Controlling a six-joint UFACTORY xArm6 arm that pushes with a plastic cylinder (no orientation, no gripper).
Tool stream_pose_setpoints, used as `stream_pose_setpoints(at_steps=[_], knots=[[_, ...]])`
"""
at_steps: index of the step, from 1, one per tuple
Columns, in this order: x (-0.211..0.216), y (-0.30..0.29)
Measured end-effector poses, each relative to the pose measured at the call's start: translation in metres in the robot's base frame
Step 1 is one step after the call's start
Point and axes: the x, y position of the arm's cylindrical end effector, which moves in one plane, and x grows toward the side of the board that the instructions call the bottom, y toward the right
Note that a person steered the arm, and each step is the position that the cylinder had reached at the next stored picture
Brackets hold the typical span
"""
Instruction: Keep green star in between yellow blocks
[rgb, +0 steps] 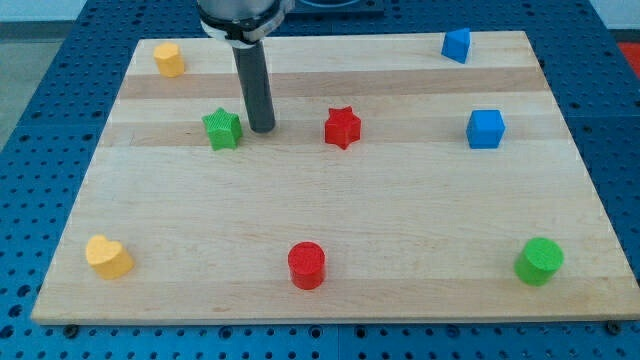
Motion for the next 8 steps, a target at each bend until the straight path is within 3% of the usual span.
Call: stream_pose_setpoints(at_steps=[2, 8], knots=[[0.006, -0.002], [0.006, -0.101]])
